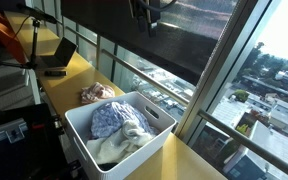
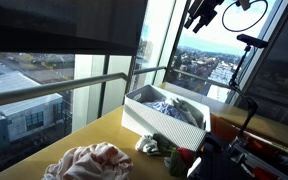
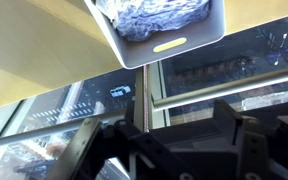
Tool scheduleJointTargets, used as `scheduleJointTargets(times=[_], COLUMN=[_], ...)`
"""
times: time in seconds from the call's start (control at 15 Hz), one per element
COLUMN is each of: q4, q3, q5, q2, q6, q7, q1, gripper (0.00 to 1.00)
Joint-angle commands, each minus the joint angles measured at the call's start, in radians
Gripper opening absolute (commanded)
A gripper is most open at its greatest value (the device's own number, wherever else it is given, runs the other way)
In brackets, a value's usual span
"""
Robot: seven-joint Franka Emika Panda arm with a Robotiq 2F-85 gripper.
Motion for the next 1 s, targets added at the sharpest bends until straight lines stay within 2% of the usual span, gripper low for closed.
scheduleJointTargets(times=[0.0,0.47,0.67,0.93], q4=[-0.047,-0.095,-0.070,-0.014], q3=[0.084,0.230,0.265,0.273], q5=[-0.006,-0.037,-0.068,-0.155], q2=[-0.005,0.162,0.272,0.441], q6=[0.031,0.105,0.131,0.179], q7=[0.057,0.111,0.113,0.109], q1=[0.047,0.165,0.219,0.294], gripper=[1.00,1.00,1.00,1.00])
